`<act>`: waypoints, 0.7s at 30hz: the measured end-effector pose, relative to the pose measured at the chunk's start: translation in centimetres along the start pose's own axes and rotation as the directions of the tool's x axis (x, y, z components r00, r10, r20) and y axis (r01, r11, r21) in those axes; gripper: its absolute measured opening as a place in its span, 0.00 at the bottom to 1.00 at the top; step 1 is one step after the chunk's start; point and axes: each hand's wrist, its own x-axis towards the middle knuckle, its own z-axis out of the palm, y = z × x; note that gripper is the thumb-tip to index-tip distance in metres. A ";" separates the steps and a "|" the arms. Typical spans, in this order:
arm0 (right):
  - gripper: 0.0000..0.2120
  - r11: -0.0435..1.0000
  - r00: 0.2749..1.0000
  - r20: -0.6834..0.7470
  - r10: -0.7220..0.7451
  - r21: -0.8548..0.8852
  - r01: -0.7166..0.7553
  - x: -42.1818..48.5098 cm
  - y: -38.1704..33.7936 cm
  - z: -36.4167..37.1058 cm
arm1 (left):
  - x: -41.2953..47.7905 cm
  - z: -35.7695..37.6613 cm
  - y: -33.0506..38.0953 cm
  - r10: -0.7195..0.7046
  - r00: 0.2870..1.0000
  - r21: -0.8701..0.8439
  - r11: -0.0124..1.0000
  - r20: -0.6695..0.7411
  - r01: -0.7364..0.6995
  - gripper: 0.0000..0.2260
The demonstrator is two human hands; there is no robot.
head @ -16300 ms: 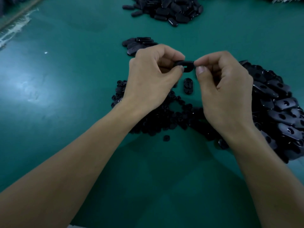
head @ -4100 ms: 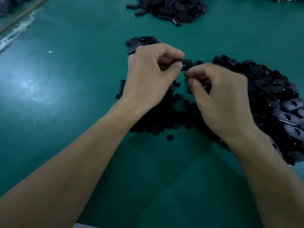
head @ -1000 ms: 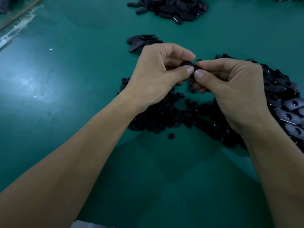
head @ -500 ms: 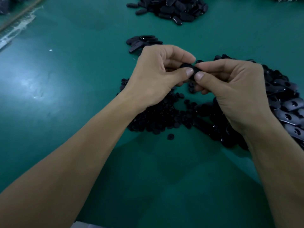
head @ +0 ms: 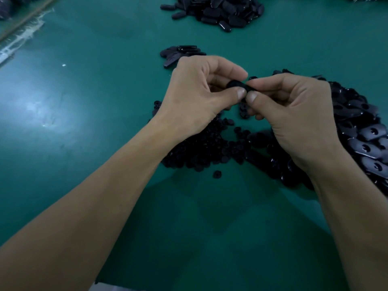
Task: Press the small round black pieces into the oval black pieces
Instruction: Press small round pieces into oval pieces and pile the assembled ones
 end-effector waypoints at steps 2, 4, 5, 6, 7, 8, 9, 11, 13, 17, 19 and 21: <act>0.09 1.000 1.000 0.004 -0.012 -0.002 0.012 0.0 0.0 0.0 | -0.1 0.1 0.1 0.016 1.000 0.036 0.999 -0.016 -0.016 0.10; 0.08 1.000 1.000 0.001 -0.025 0.010 0.025 -0.1 -0.2 0.0 | -0.1 0.2 0.3 0.028 0.999 0.044 0.999 -0.038 -0.027 0.10; 0.08 0.999 1.000 -0.004 -0.029 0.017 0.029 -0.1 -0.2 0.0 | -0.1 0.1 0.3 0.032 0.998 0.043 0.999 -0.045 -0.030 0.09; 0.08 0.999 0.999 -0.013 -0.030 0.012 0.030 -0.1 -0.2 0.0 | 0.0 0.0 0.4 0.034 0.998 0.043 0.999 -0.047 -0.032 0.09; 0.08 1.000 0.999 -0.027 -0.026 -0.013 0.025 0.0 -0.2 0.0 | 0.0 -0.1 0.4 0.032 0.998 0.048 0.998 -0.045 -0.030 0.09; 0.09 0.998 0.999 -0.044 -0.018 -0.063 0.015 -0.1 -0.1 0.1 | 0.1 -0.1 0.3 0.025 0.998 0.056 0.998 -0.049 -0.023 0.09; 0.10 0.989 0.998 -0.062 -0.014 -0.145 0.005 -0.1 0.0 0.1 | 0.2 -0.1 0.2 0.015 0.998 0.067 0.998 -0.067 -0.010 0.09; 0.13 0.919 0.996 -0.087 -0.033 -0.394 -0.004 -0.3 0.3 -0.1 | 0.7 -0.5 -0.1 -0.014 0.989 0.079 0.997 -0.148 0.026 0.07; 0.18 0.732 0.995 -0.085 -0.048 -0.681 -0.023 -0.5 0.7 -0.7 | 1.5 -1.1 -0.4 -0.034 0.966 0.092 0.994 -0.255 0.060 0.06; 0.23 0.433 0.980 -0.142 0.141 -0.881 -0.190 -0.5 0.7 -1.6 | 3.3 -2.0 -1.2 -0.014 0.928 0.203 0.974 -0.373 0.096 0.06; 0.22 0.372 0.961 -0.149 0.233 -0.899 -0.230 -0.6 0.6 -1.6 | 4.2 -2.1 -1.9 -0.021 0.927 0.264 0.956 -0.373 0.128 0.06; 0.19 0.369 0.958 -0.149 0.244 -0.900 -0.234 -0.6 0.4 -1.7 | 5.0 -2.4 -2.8 -0.040 0.928 0.314 0.935 -0.370 0.166 0.06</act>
